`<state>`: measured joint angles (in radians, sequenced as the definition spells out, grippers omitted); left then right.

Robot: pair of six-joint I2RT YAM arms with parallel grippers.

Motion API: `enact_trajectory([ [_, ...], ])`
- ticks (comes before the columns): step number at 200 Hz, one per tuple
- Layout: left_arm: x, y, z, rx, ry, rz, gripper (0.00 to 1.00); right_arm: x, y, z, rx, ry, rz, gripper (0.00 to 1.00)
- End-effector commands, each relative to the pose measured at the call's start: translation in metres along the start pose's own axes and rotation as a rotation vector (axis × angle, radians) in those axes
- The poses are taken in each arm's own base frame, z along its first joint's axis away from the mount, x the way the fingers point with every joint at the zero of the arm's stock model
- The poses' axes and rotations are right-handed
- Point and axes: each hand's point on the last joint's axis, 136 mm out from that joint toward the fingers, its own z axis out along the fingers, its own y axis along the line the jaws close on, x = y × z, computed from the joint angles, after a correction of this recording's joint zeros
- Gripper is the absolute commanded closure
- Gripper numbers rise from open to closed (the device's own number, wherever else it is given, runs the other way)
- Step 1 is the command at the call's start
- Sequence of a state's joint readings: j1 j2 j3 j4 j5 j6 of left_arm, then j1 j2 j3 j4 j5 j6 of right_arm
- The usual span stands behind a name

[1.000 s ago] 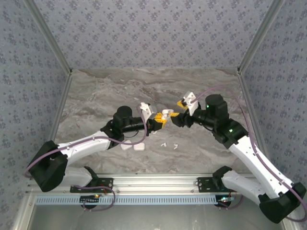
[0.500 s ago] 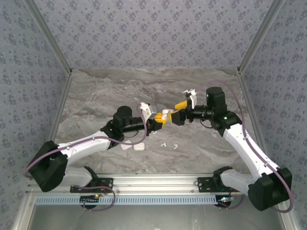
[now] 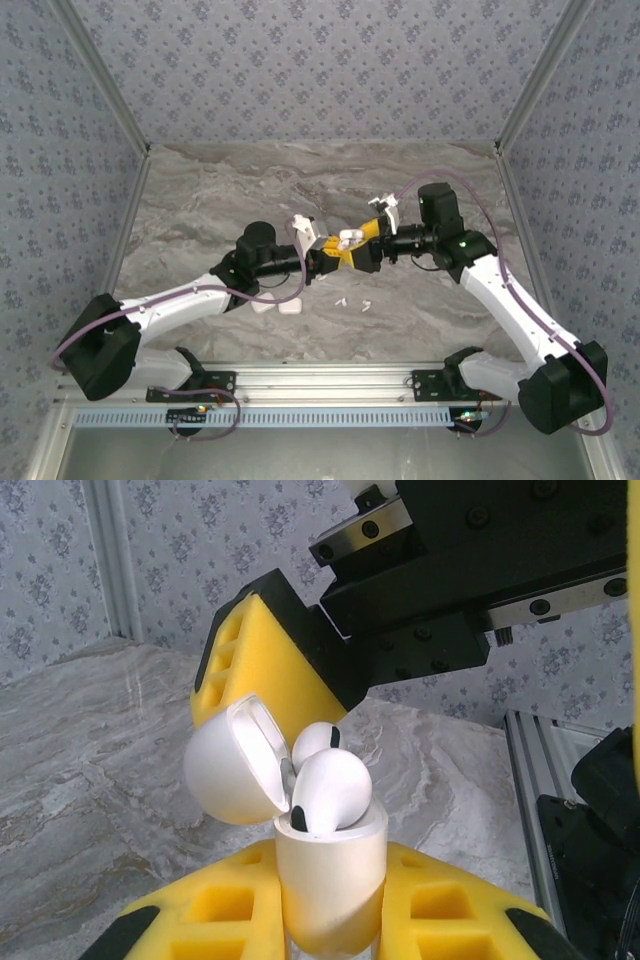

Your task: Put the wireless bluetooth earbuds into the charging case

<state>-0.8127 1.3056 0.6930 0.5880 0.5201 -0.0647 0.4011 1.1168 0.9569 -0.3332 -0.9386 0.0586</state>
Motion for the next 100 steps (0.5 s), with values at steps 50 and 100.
enact_trajectory([
  [50,-0.018,0.000,0.001,-0.007,-0.045,0.033,1.00,-0.002,0.013,-0.014,0.035,-0.025,-0.080,0.02],
  [100,-0.019,0.020,0.001,-0.082,-0.035,-0.039,1.00,-0.012,-0.047,-0.045,0.449,-0.071,-0.044,0.00],
])
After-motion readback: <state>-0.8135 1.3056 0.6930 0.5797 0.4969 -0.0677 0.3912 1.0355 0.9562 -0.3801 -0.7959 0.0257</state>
